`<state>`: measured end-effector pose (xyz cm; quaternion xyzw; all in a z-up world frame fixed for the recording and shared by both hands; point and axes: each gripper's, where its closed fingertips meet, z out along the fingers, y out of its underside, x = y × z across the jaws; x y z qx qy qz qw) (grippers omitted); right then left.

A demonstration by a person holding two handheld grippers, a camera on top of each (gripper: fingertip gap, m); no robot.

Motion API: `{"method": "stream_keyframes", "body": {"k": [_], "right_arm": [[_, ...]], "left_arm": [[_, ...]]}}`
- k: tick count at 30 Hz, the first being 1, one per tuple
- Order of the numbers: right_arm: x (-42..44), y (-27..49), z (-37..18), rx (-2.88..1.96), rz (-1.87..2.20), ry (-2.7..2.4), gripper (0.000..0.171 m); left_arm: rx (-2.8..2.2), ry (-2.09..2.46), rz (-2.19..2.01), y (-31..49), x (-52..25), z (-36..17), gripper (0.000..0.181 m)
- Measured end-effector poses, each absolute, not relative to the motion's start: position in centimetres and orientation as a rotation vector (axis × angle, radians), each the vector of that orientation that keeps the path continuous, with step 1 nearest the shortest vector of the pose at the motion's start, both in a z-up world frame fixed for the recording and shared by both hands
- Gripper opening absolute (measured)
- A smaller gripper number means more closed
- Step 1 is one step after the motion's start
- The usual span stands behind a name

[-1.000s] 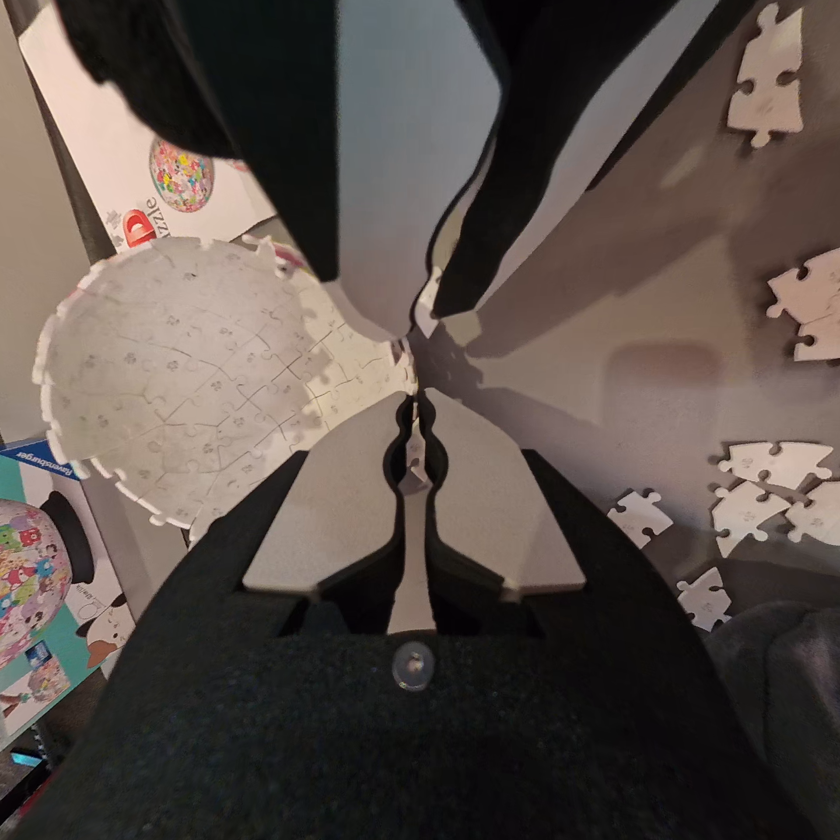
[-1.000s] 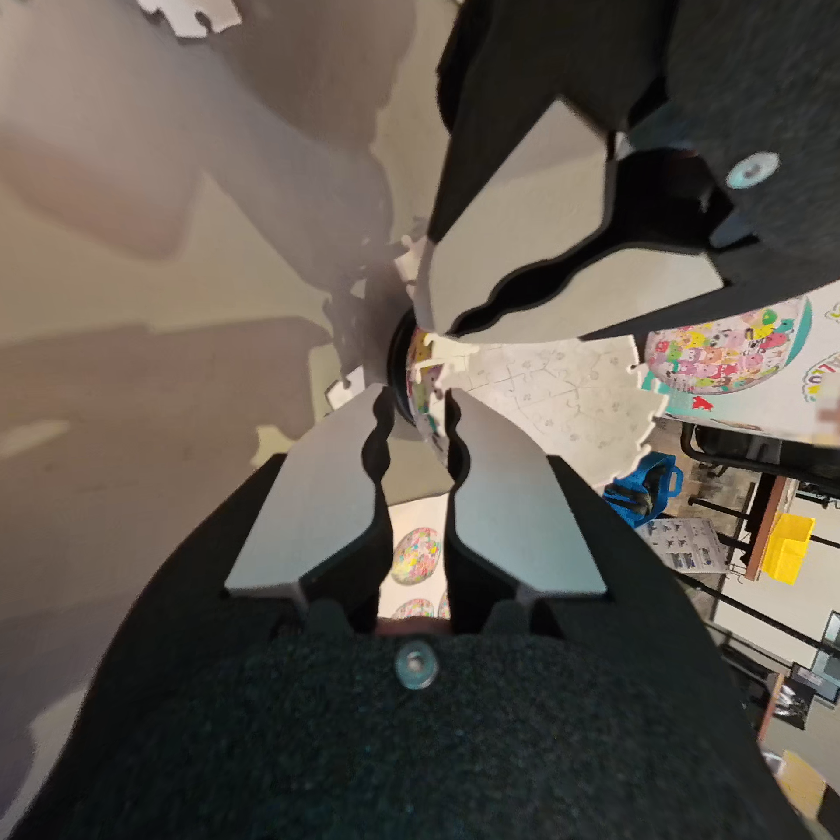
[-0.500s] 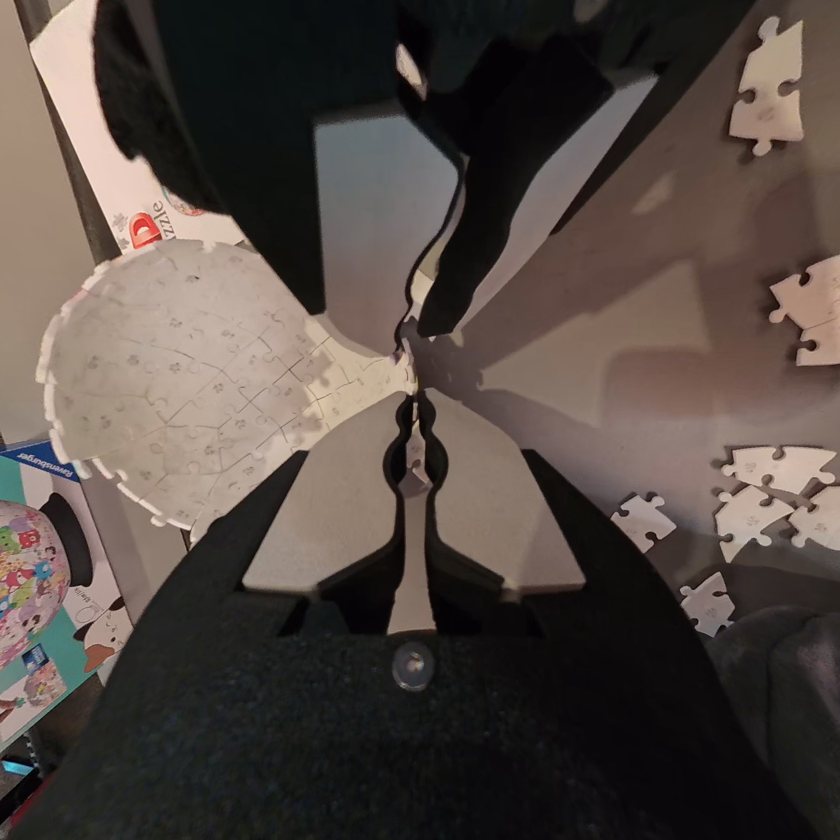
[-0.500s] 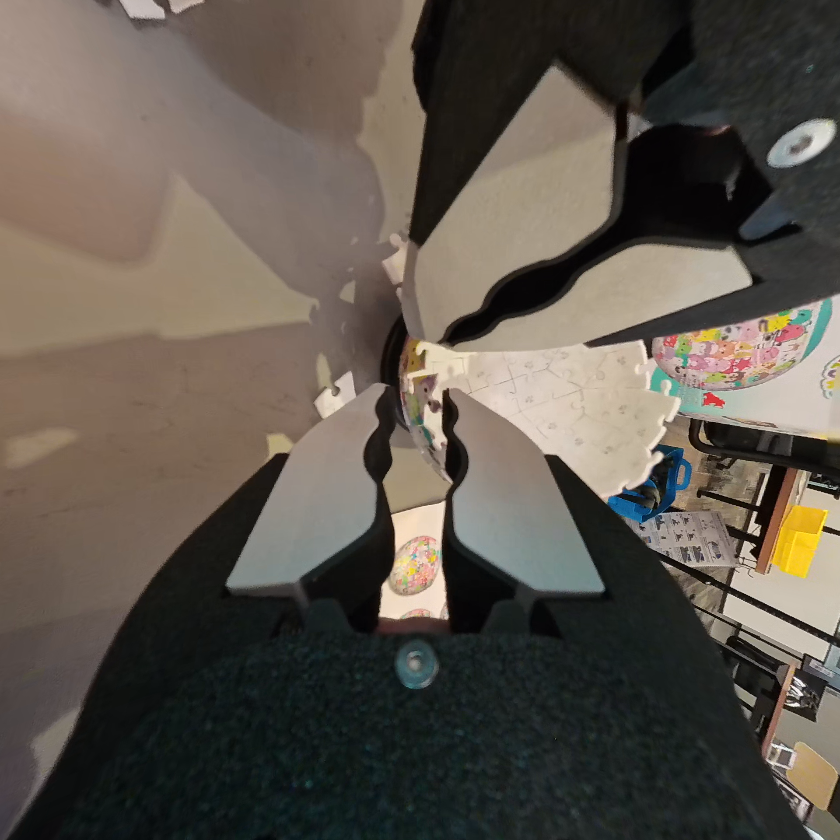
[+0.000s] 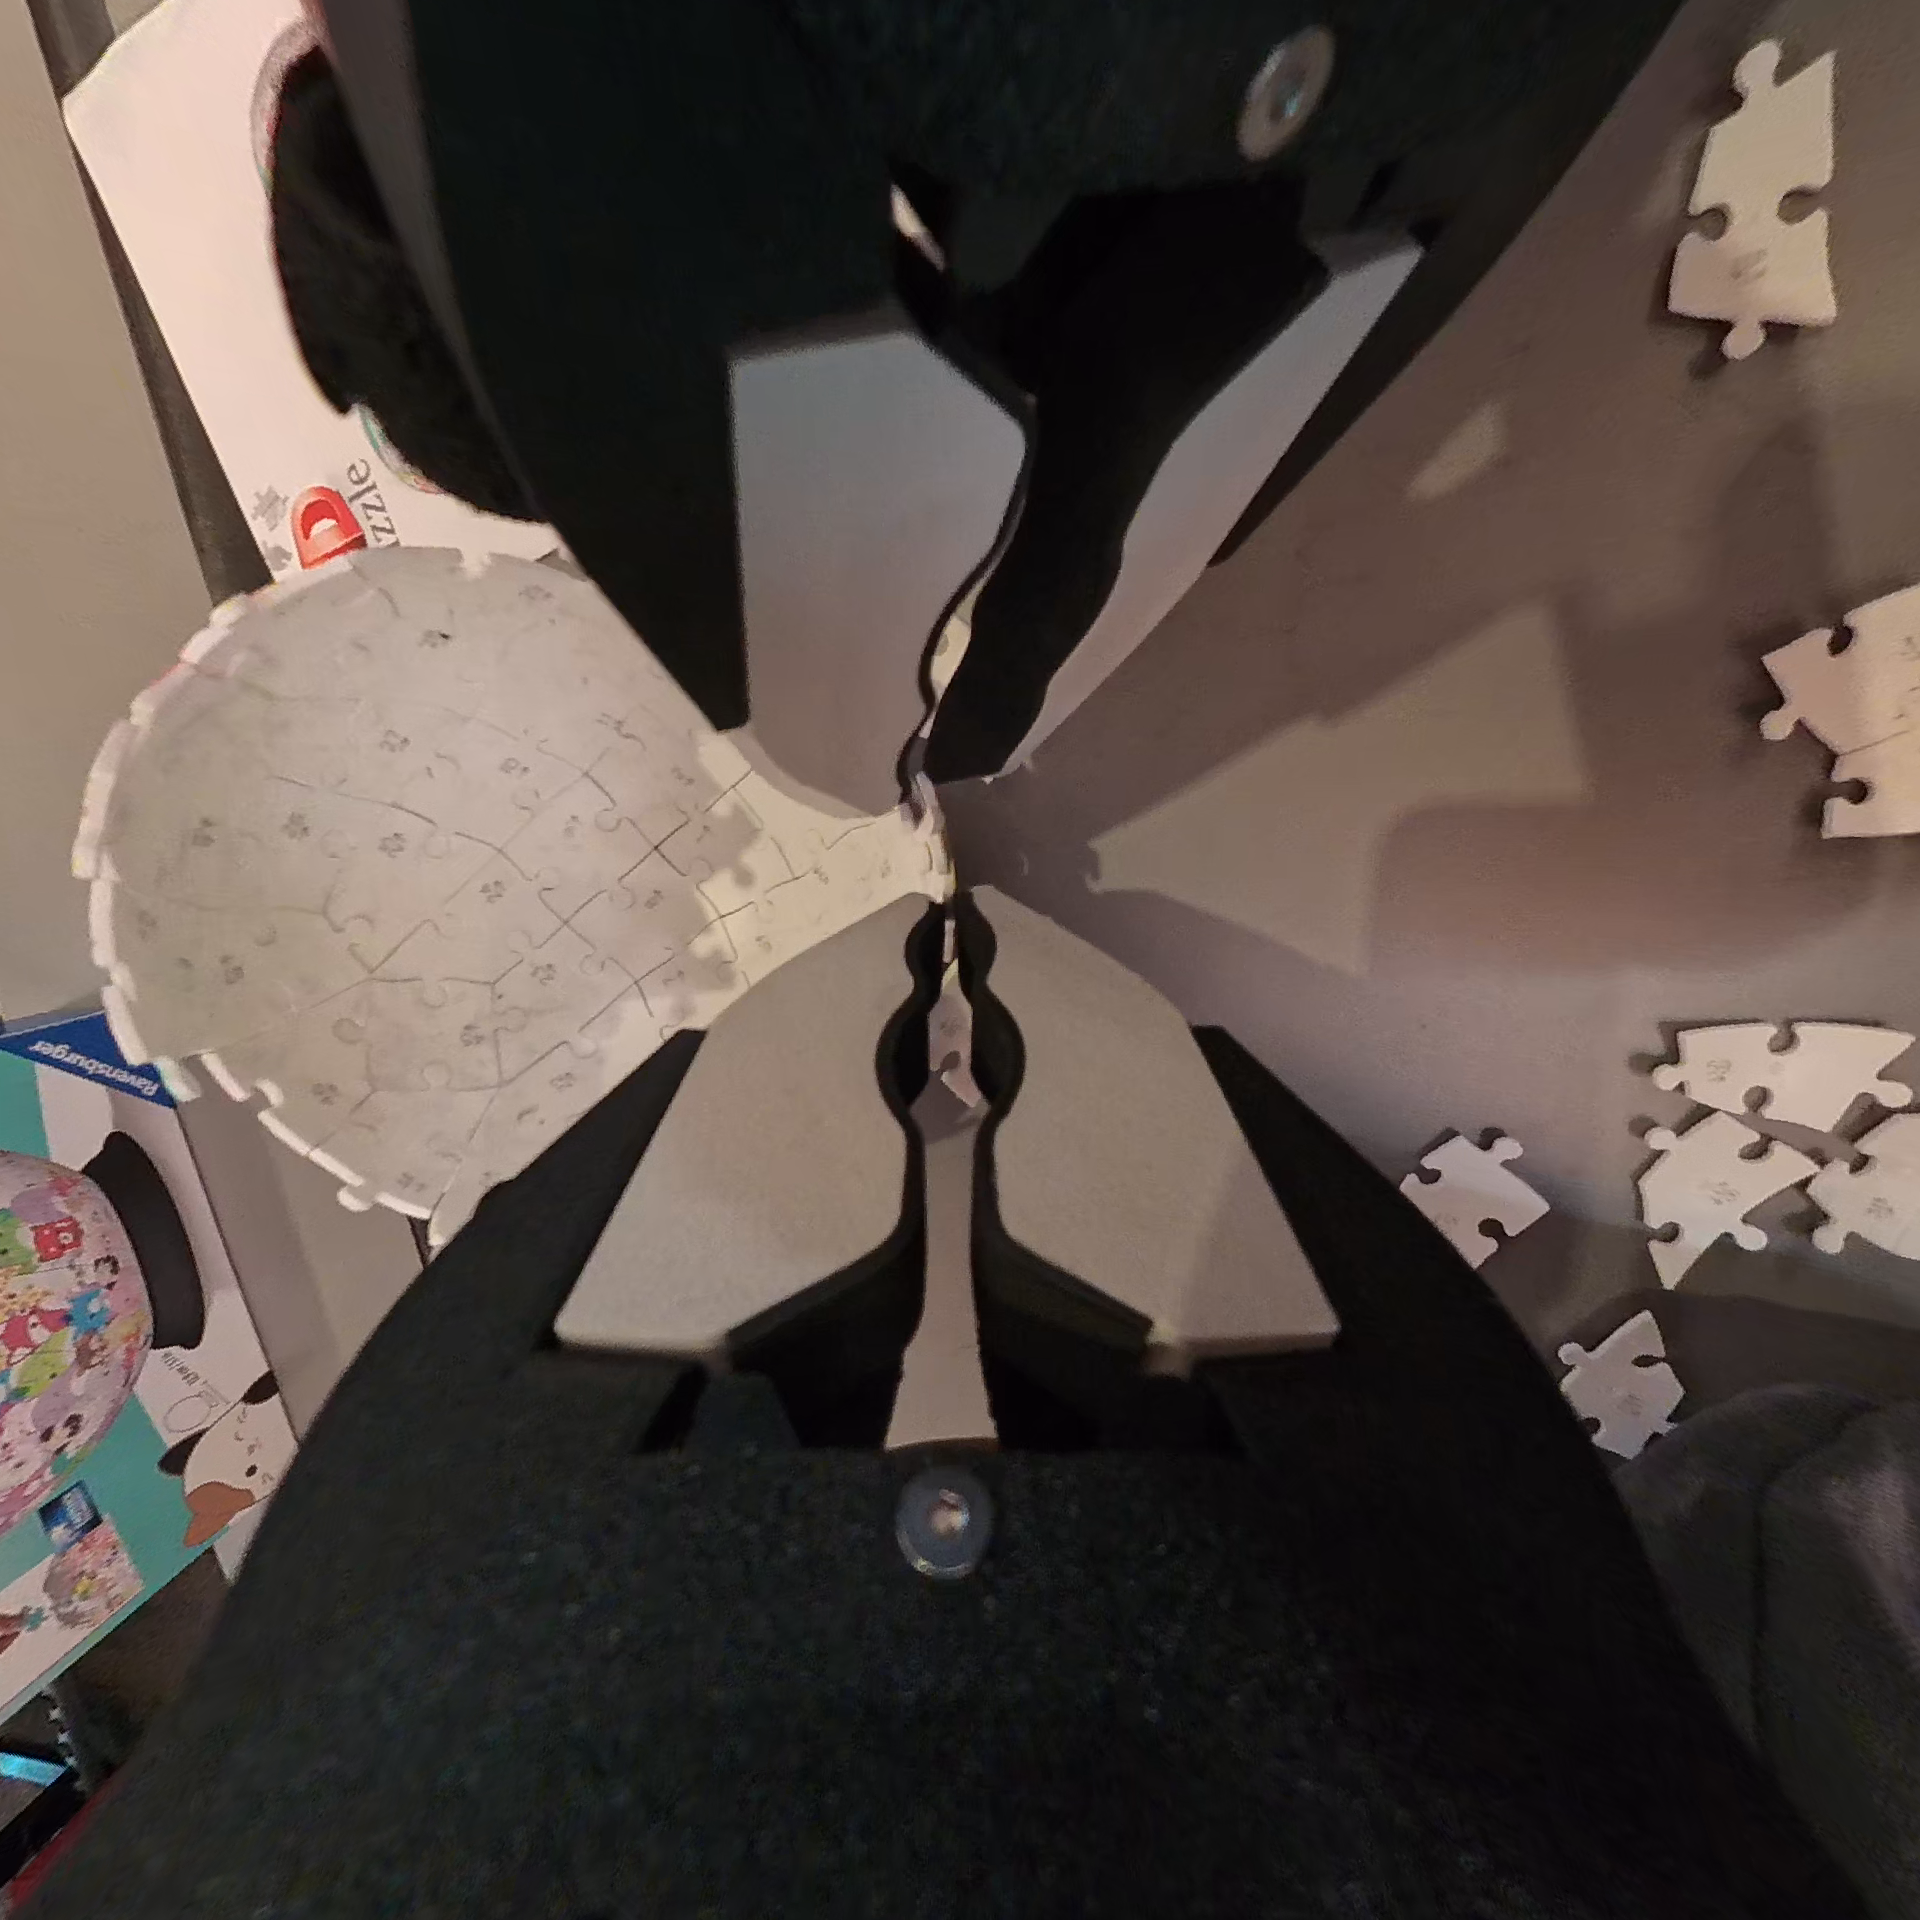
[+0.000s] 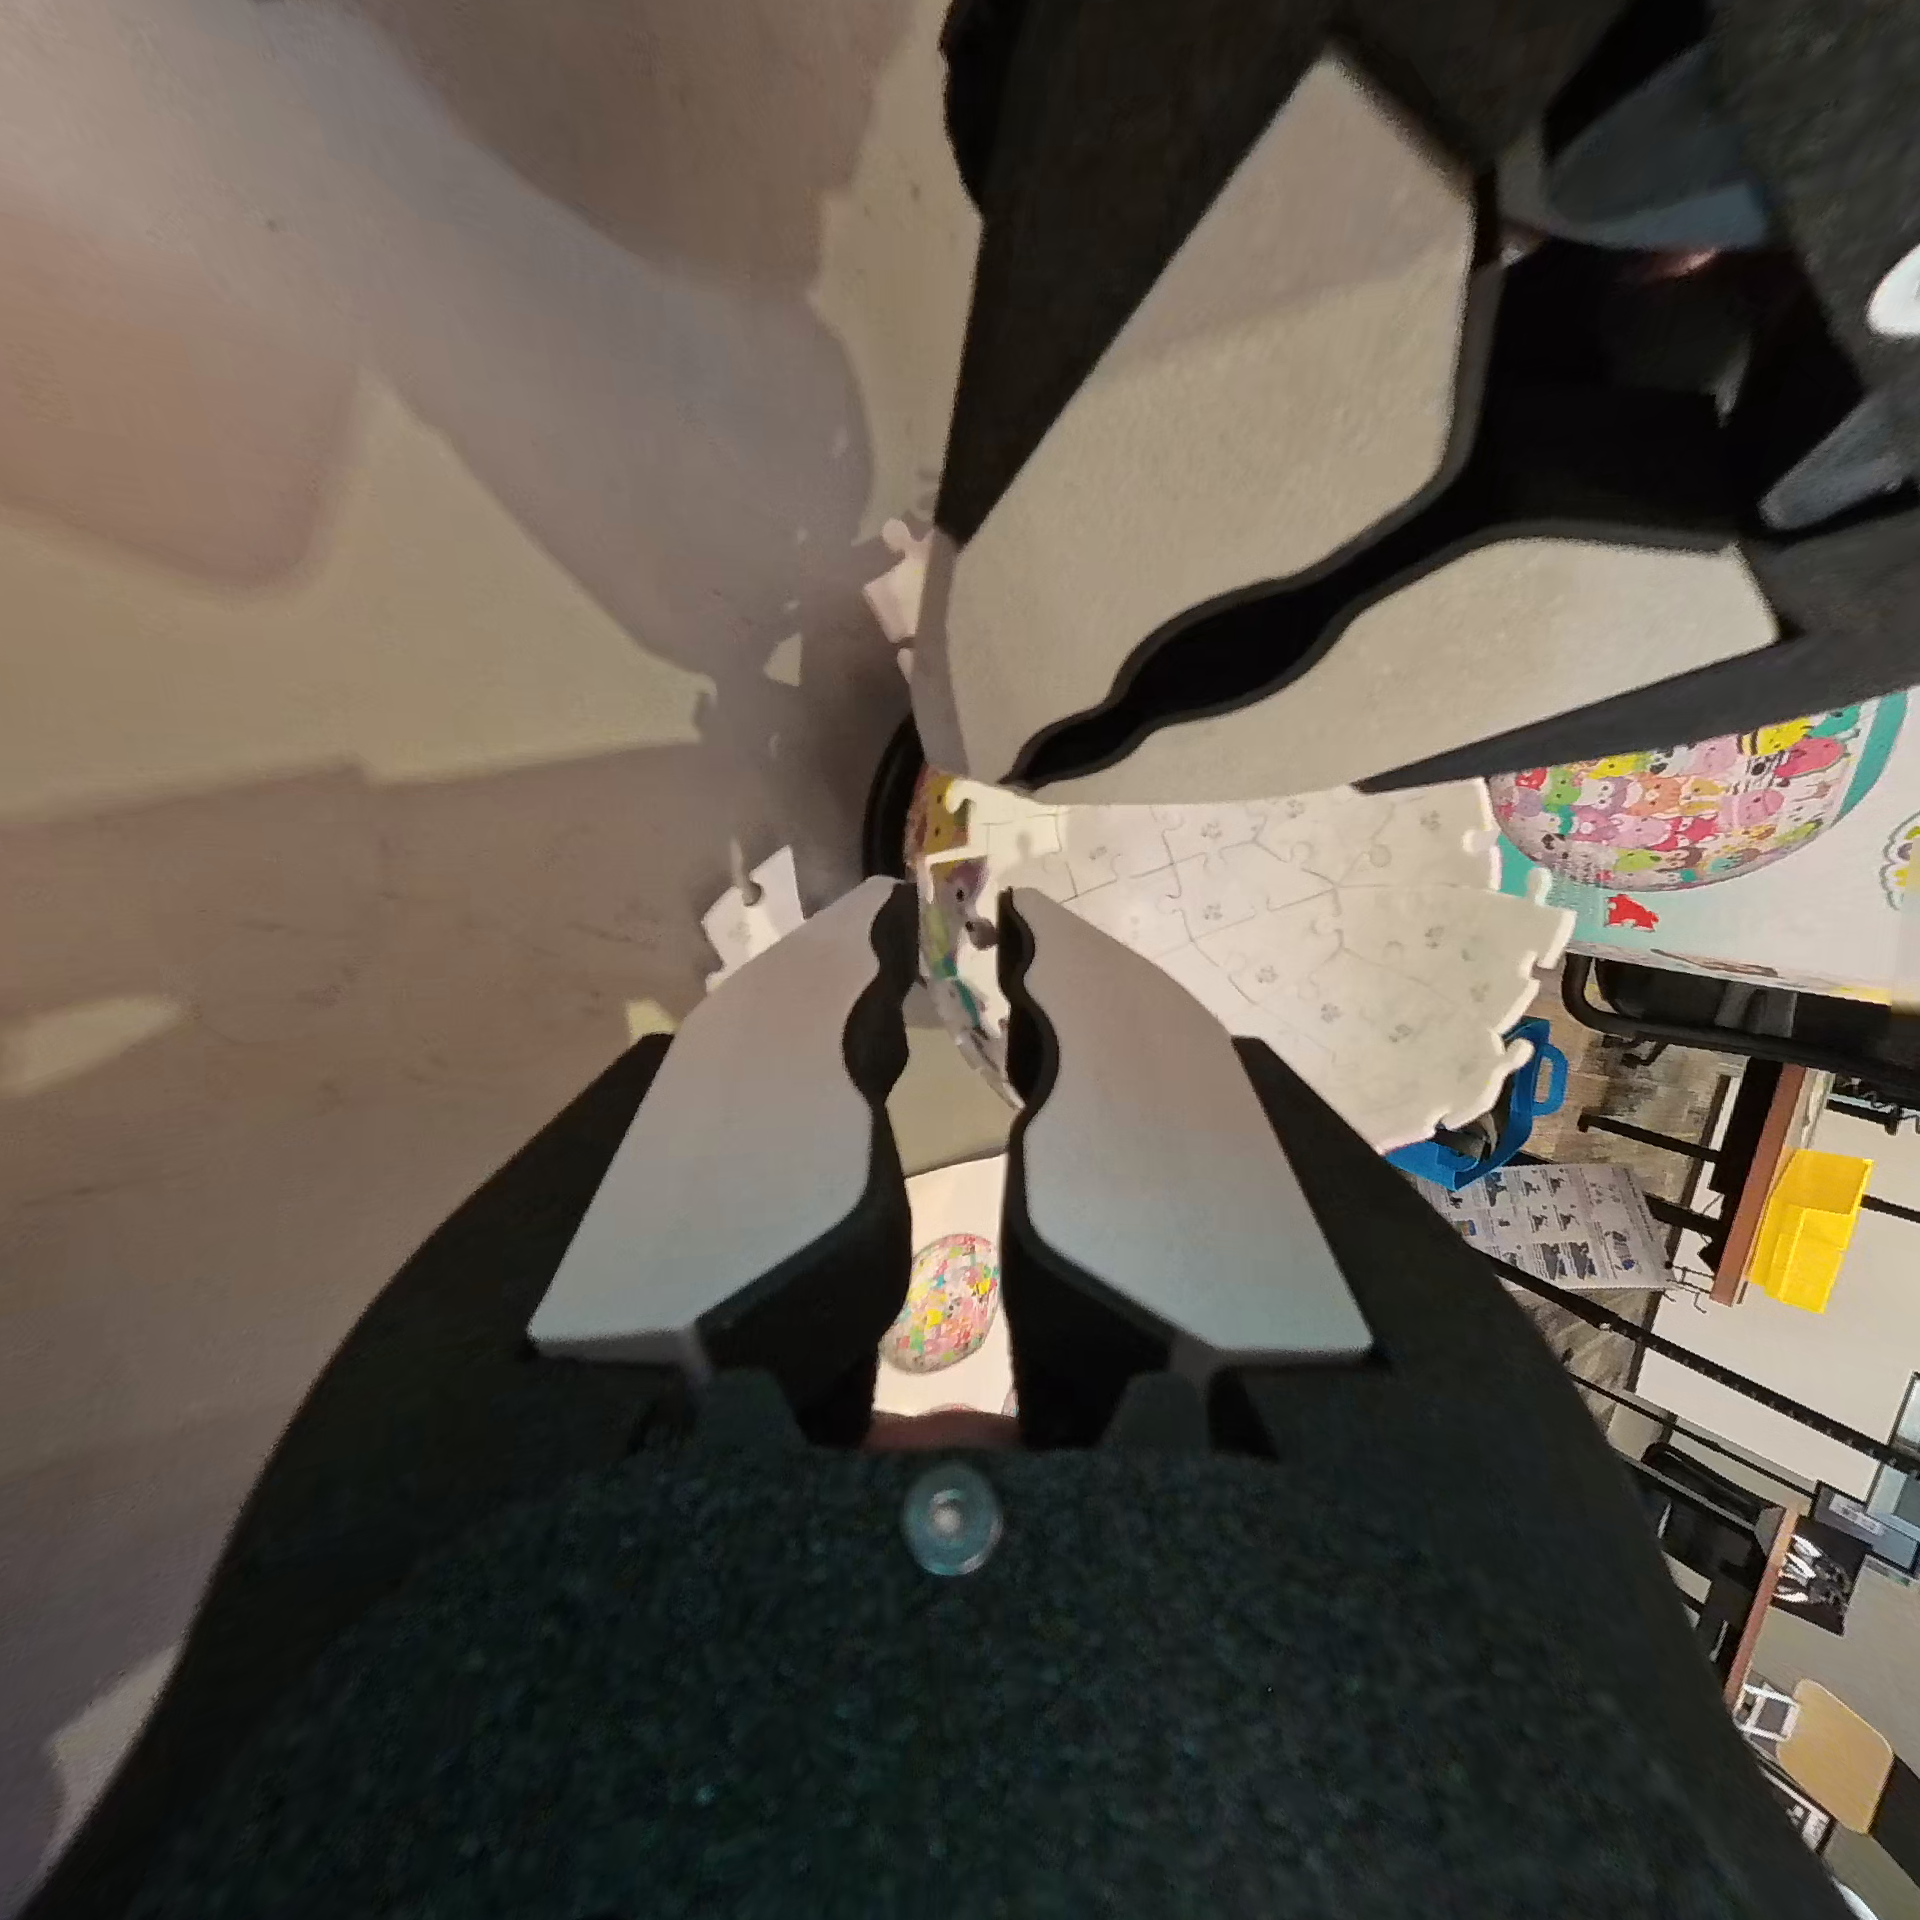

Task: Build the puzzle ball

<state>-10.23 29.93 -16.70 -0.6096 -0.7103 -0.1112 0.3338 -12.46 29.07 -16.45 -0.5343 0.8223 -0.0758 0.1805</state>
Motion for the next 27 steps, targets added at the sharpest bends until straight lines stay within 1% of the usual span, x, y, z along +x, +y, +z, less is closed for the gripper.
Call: {"method": "stream_keyframes", "body": {"k": [10, 15, 22, 27], "right_arm": [[-10.14, 30.10, -16.69, -1.586, -0.299, -1.852, 0.011], [-10.13, 29.93, -16.73, -1.582, -0.302, -1.866, 0.017], [-10.07, 29.95, -16.89, -1.579, -0.303, -1.876, 0.017], [-9.87, 29.96, -16.92, -1.578, -0.304, -1.914, 0.023]], "left_arm": [[-1.504, 2.320, -0.225, 29.17, -12.35, -16.51, 0.002], [-1.505, 2.315, -0.225, 29.27, -12.36, -16.46, 0.002], [-1.501, 2.316, -0.225, 29.25, -12.29, -16.52, 0.002], [-1.495, 2.318, -0.223, 29.20, -12.24, -16.54, 0.002]]}}
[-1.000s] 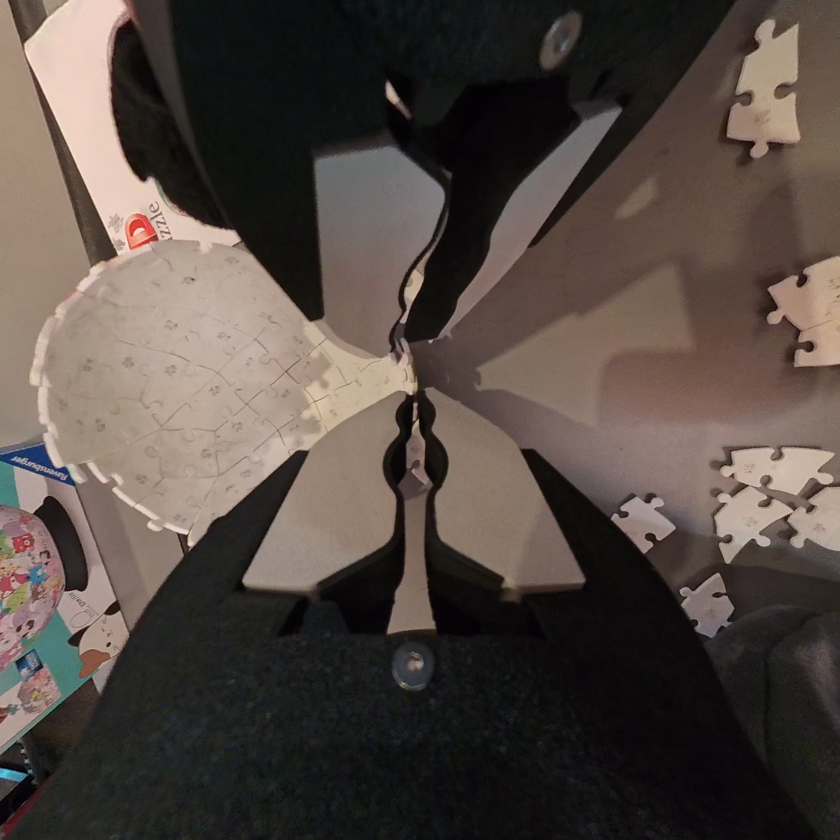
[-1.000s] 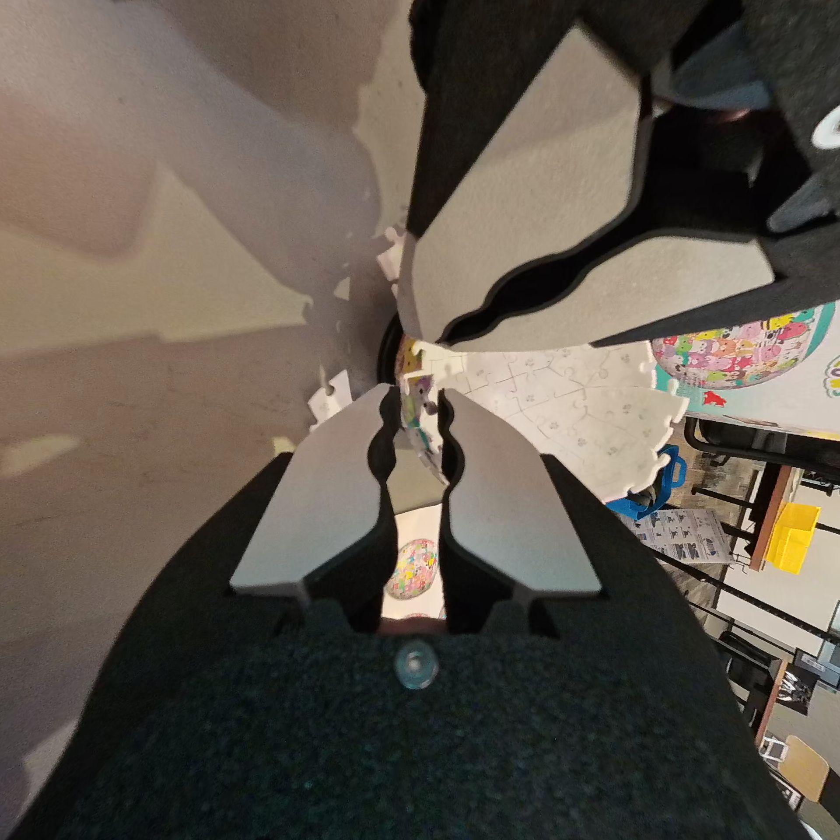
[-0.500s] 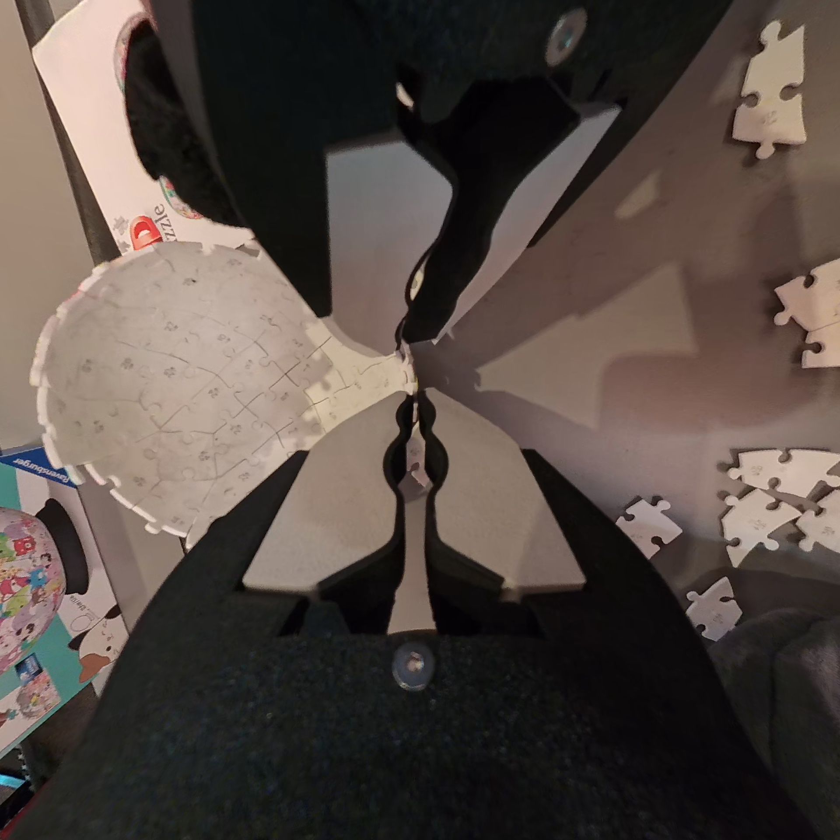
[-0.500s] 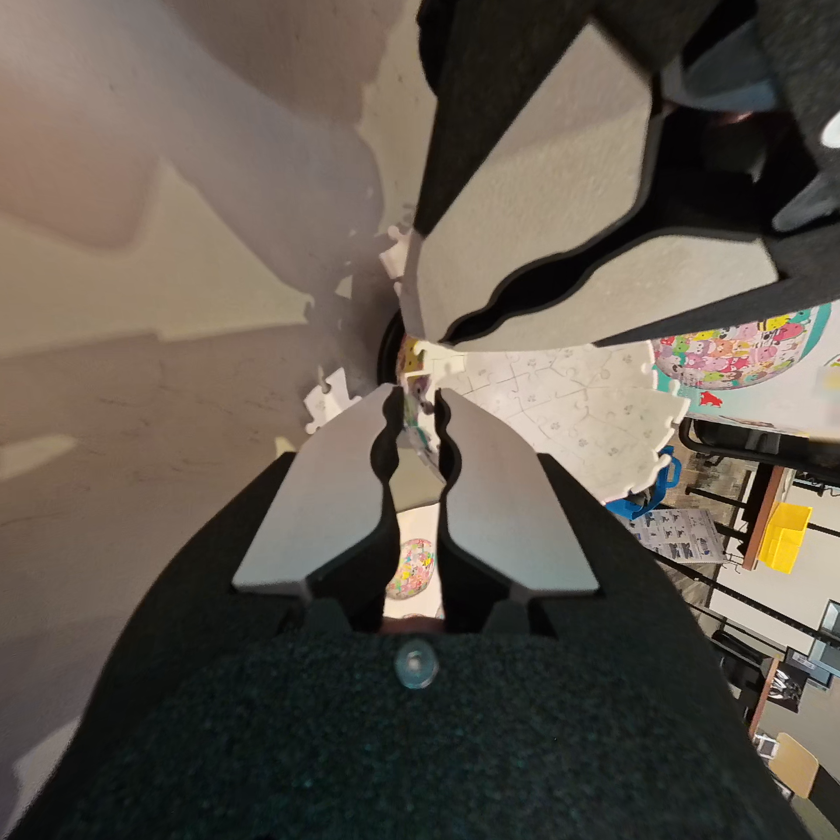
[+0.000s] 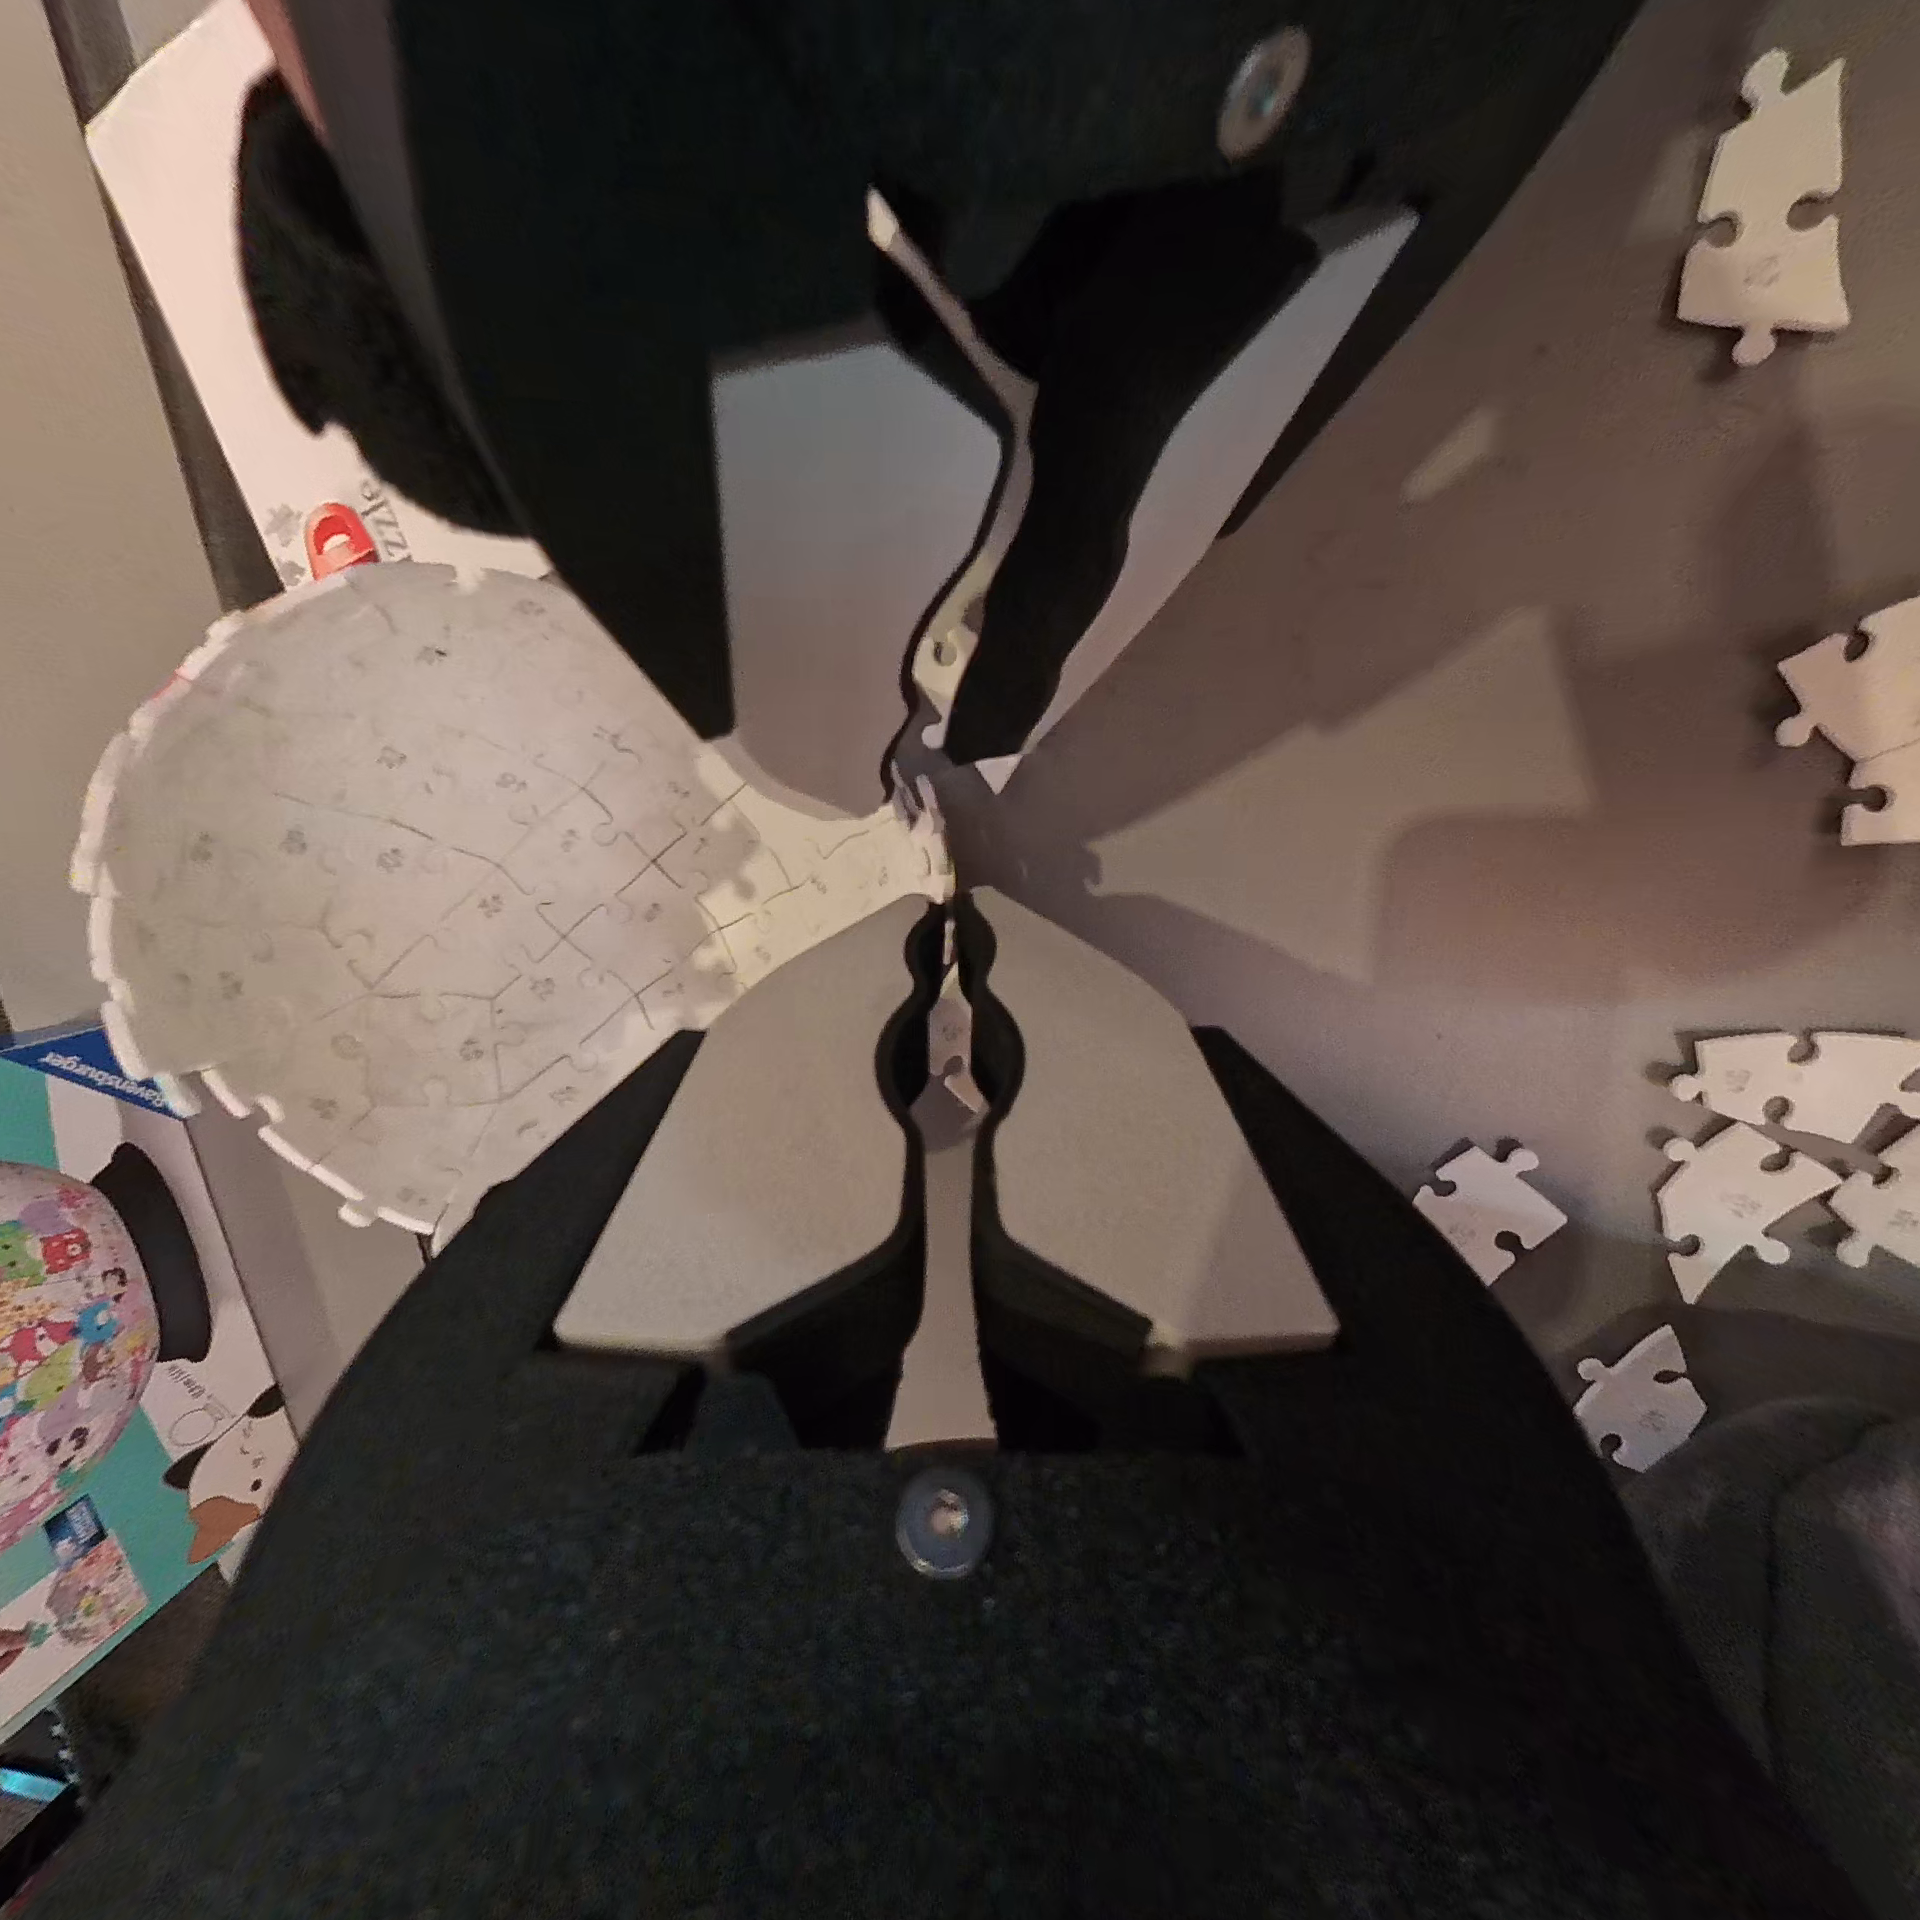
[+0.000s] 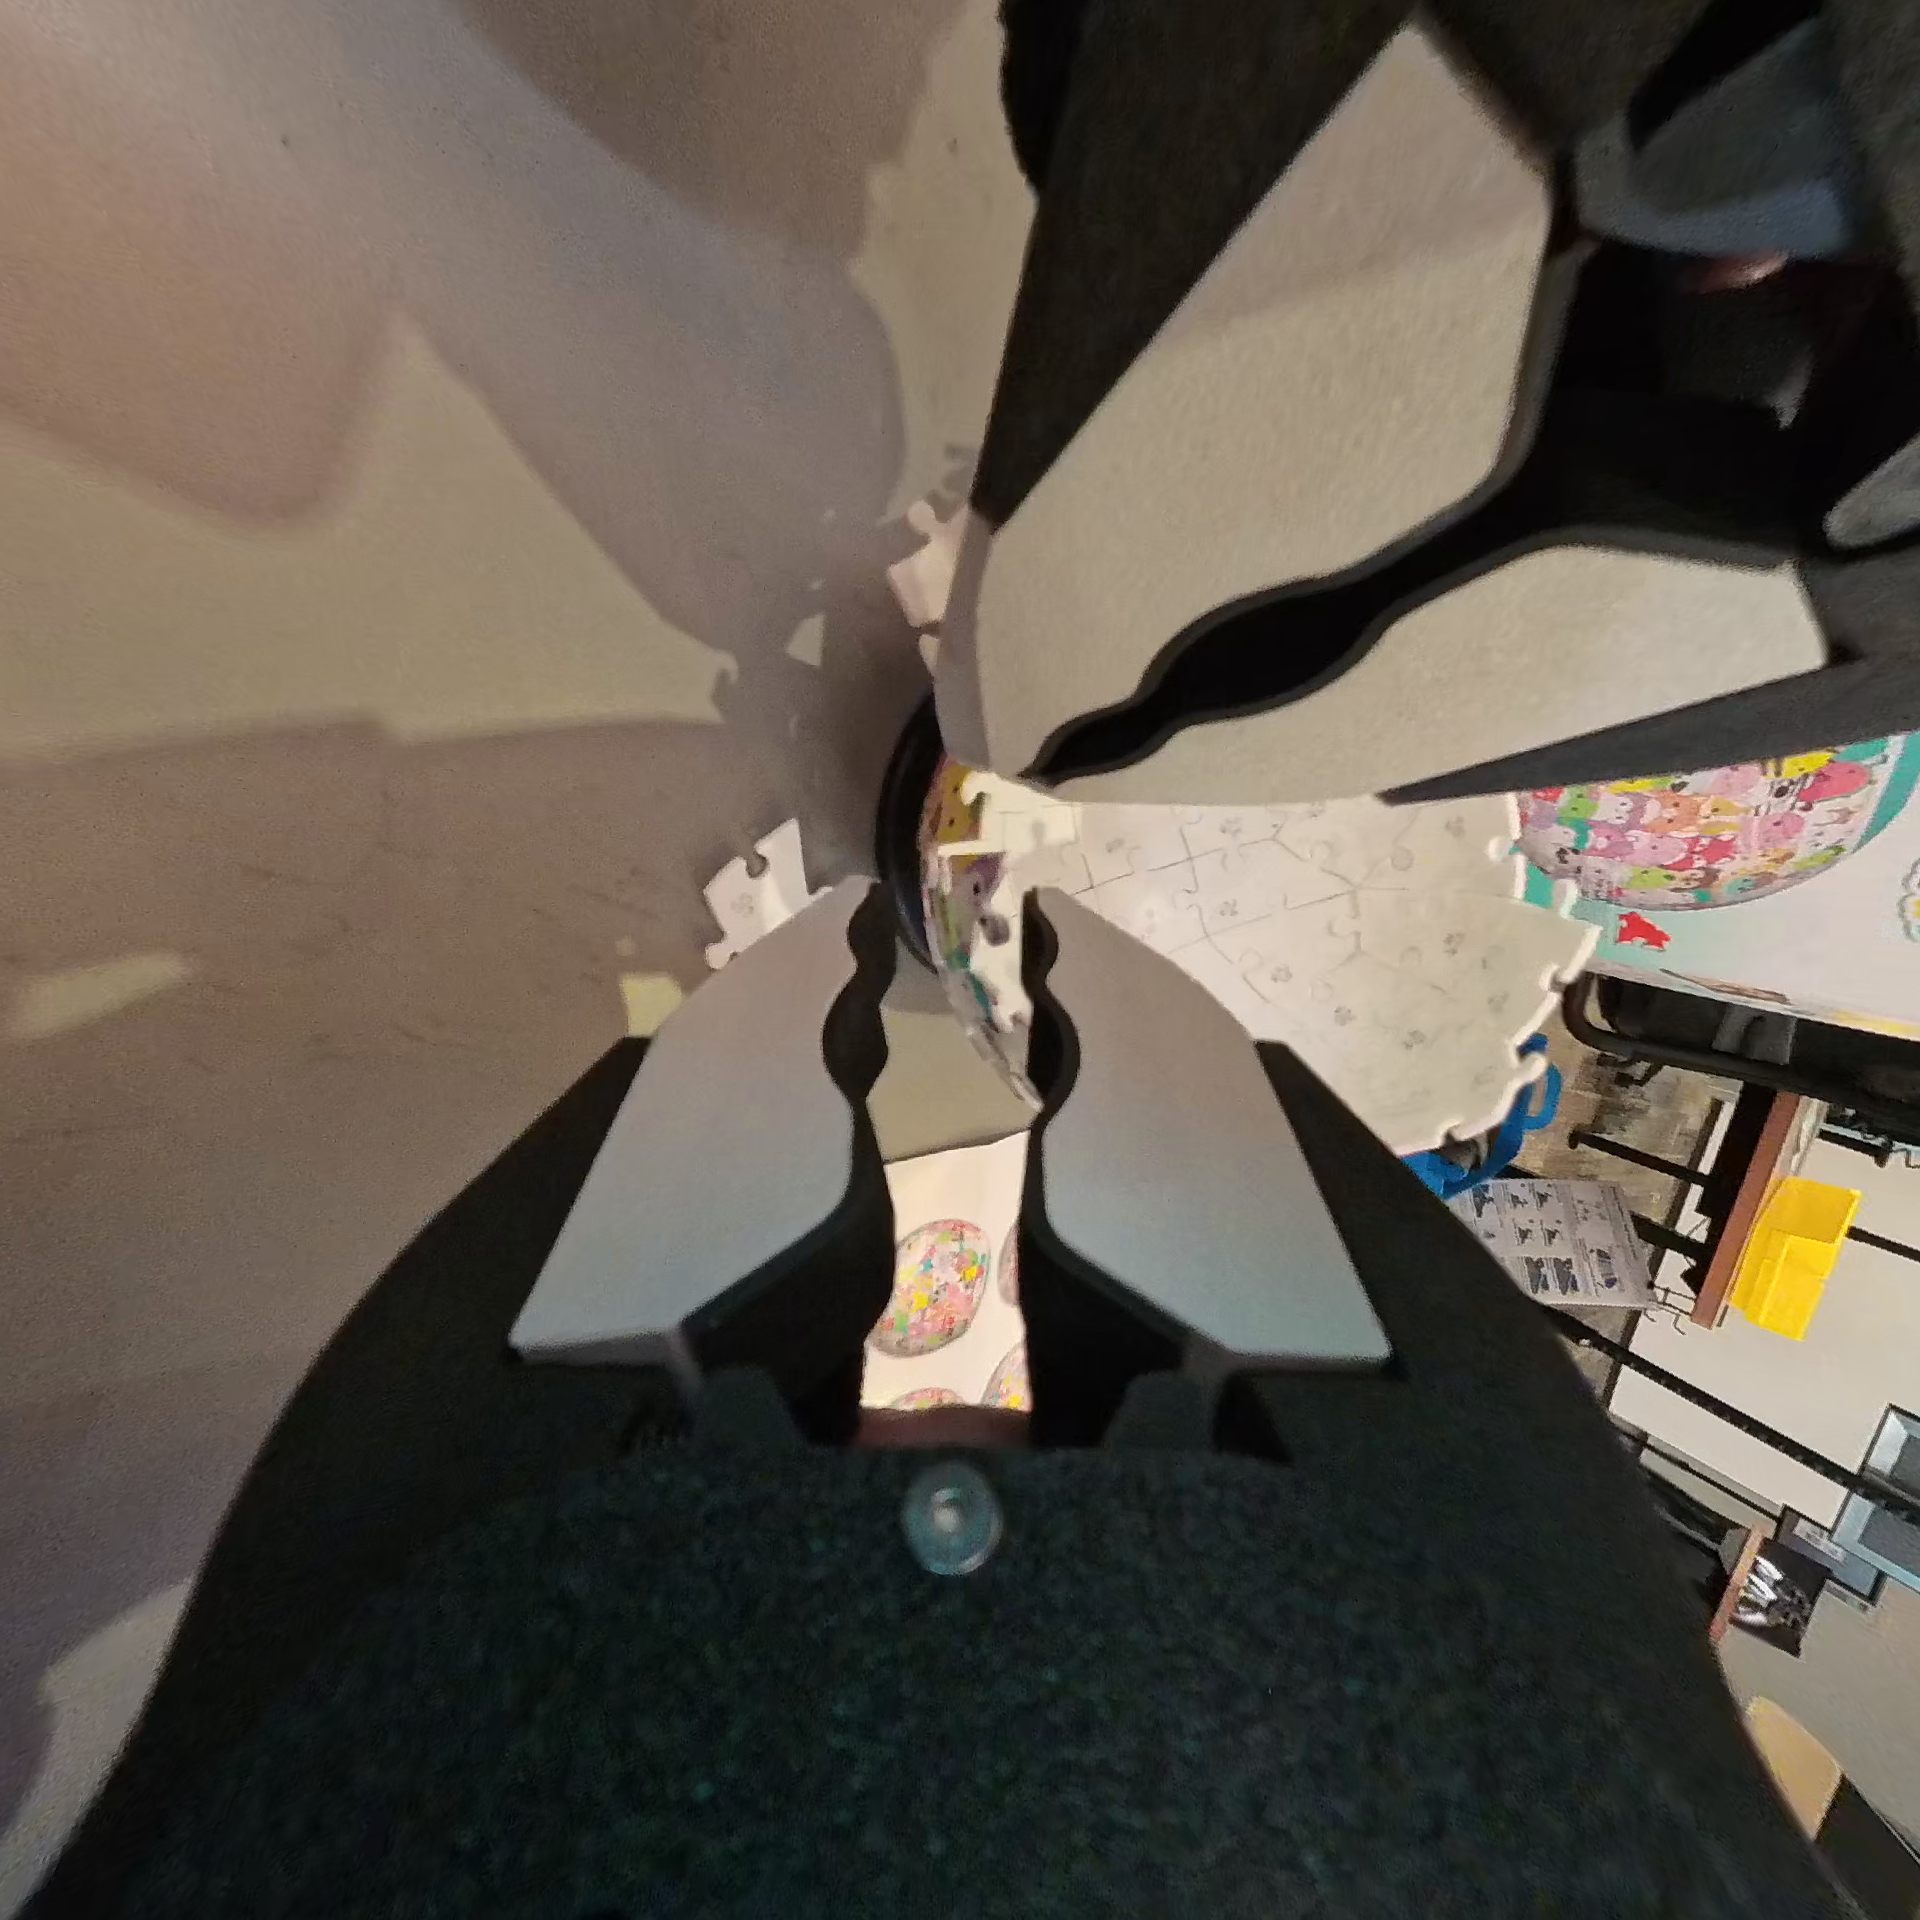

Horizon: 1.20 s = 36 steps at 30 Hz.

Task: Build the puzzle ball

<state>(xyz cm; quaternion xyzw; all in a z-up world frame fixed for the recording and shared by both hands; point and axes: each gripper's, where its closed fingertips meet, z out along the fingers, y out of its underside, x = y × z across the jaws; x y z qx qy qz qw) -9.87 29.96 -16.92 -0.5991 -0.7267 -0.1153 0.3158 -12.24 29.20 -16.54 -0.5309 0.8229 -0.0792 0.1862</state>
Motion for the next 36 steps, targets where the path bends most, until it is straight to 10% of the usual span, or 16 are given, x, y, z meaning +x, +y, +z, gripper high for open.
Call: {"method": "stream_keyframes", "body": {"k": [36], "right_arm": [[-9.96, 30.51, -17.46, -1.638, -0.279, -1.948, 0.013]], "left_arm": [[-1.514, 2.293, -0.242, 29.61, -12.04, -16.63, 0.002]]}}
